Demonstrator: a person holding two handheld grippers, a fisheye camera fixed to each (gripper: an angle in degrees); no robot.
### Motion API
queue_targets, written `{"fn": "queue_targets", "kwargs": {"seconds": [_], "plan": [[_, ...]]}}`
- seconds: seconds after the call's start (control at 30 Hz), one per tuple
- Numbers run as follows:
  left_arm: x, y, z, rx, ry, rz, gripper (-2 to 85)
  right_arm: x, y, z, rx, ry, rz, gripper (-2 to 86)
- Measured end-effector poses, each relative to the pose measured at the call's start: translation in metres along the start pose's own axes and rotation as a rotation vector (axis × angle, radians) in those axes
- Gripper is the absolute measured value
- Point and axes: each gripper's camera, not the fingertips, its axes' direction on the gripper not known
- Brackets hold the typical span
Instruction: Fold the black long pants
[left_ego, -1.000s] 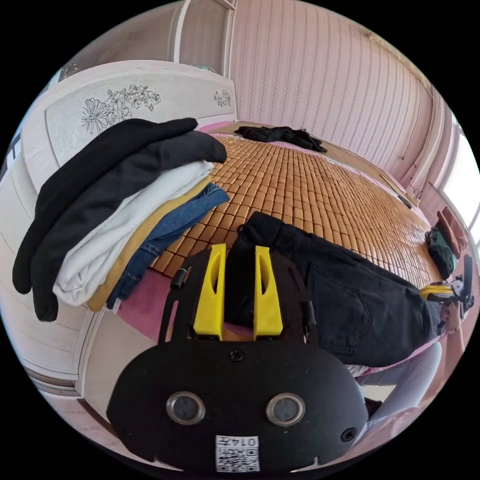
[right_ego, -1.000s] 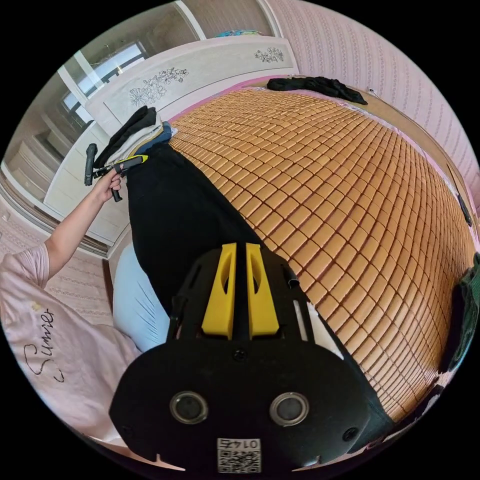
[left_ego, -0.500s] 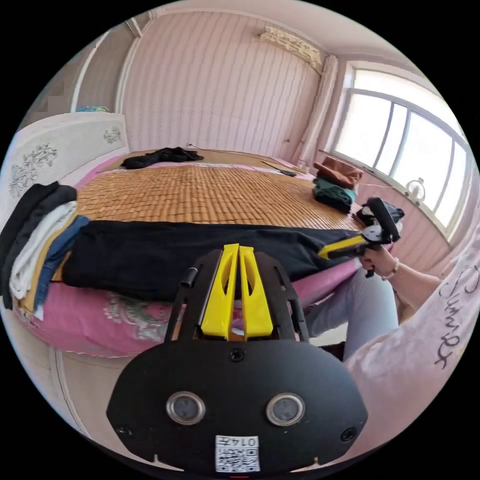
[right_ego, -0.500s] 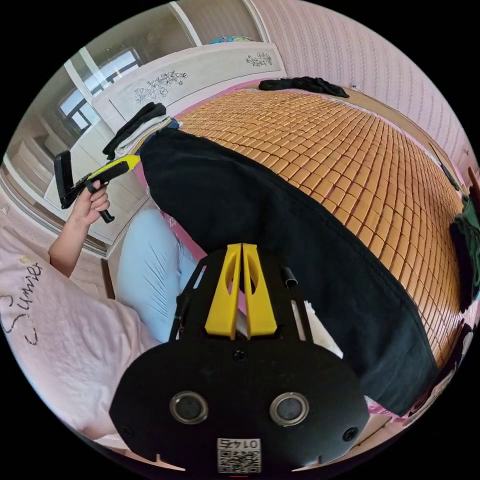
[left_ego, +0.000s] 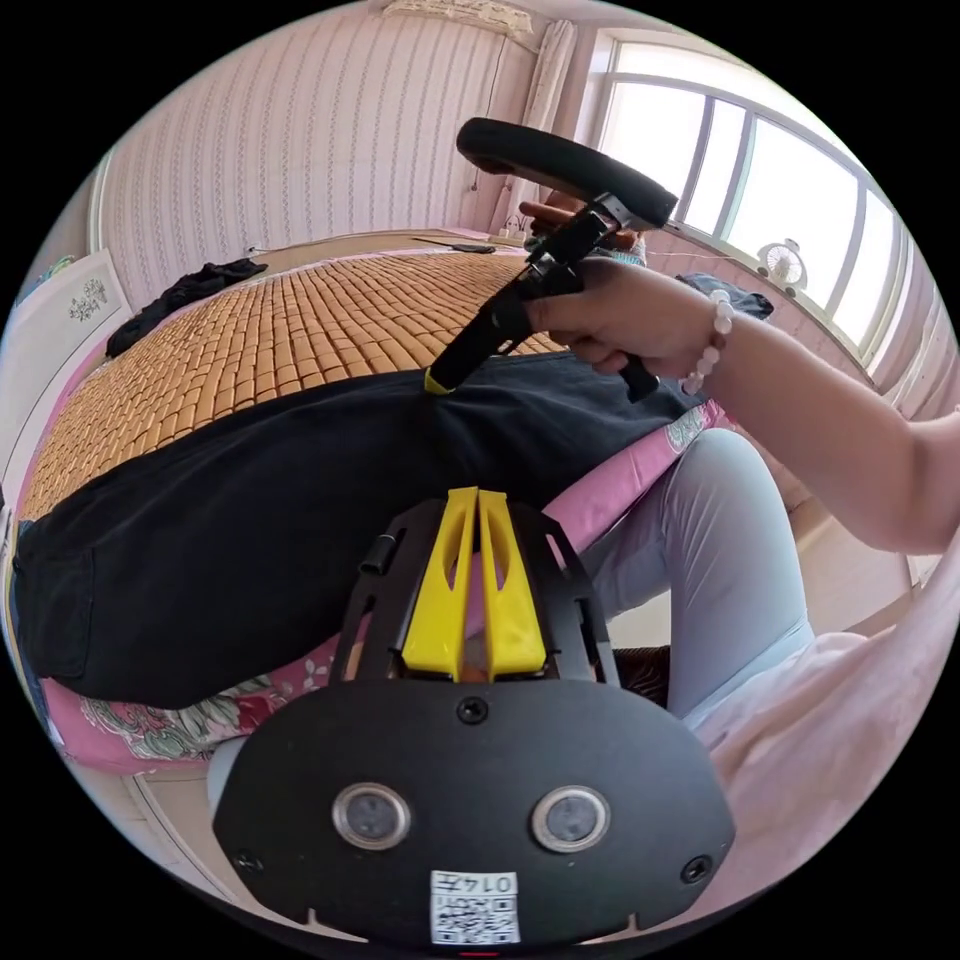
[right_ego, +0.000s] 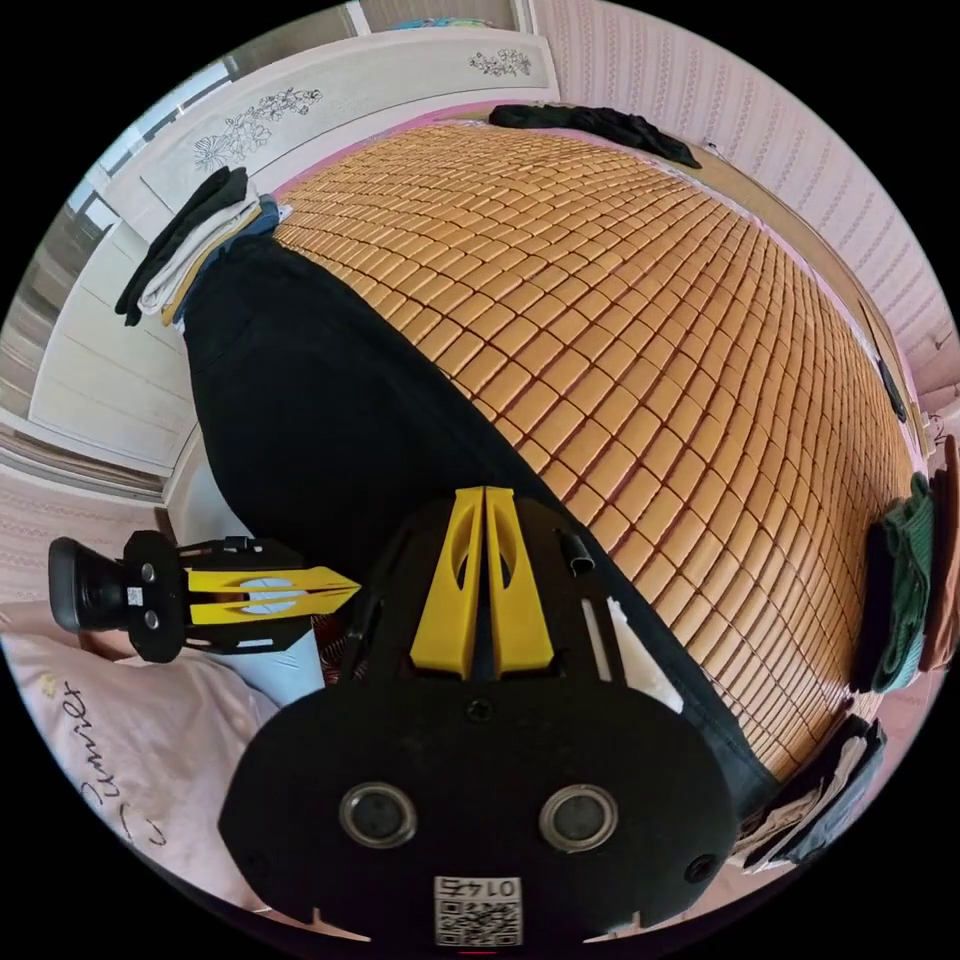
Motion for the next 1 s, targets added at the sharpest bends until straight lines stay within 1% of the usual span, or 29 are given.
{"fn": "queue_targets", "kwargs": {"seconds": [0.1, 0.13, 0.2, 0.33, 0.37, 0.43, 0.47, 0.6, 0.87, 1.0], "plan": [[0.017, 0.002, 0.010, -0.009, -0.026, 0.037, -1.0, -0.004, -0.020, -0.007, -0.010, 0.057, -0.036, -0.4], [0.021, 0.004, 0.012, -0.004, -0.036, 0.047, -1.0, -0.005, -0.030, 0.004, -0.080, 0.075, -0.057, -0.4], [0.031, 0.008, 0.020, 0.010, -0.045, 0.048, -1.0, -0.005, -0.041, 0.003, -0.102, 0.069, -0.075, -0.4], [0.041, 0.002, 0.028, -0.016, -0.007, 0.000, -1.0, -0.005, -0.068, 0.004, -0.235, 0.045, -0.132, -0.4], [0.047, -0.001, 0.029, 0.002, 0.018, -0.003, -1.0, -0.005, -0.074, 0.004, -0.268, 0.043, -0.141, -0.3], [0.058, -0.005, 0.037, 0.023, -0.002, 0.004, -1.0, -0.008, -0.082, 0.004, -0.311, 0.054, -0.158, -0.3], [0.067, -0.008, 0.052, -0.021, 0.000, 0.033, -1.0, -0.011, -0.087, 0.005, -0.340, 0.072, -0.175, -0.3], [0.095, -0.008, 0.071, -0.047, -0.050, 0.136, -1.0, -0.021, -0.097, 0.005, -0.426, 0.134, -0.234, -0.4], [0.126, -0.026, 0.100, -0.176, -0.046, 0.236, -1.0, -0.030, -0.104, 0.007, -0.635, 0.231, -0.359, -0.4], [0.150, -0.033, 0.115, -0.237, -0.092, 0.325, -1.0, -0.023, -0.093, 0.000, -0.661, 0.240, -0.386, -0.4]]}}
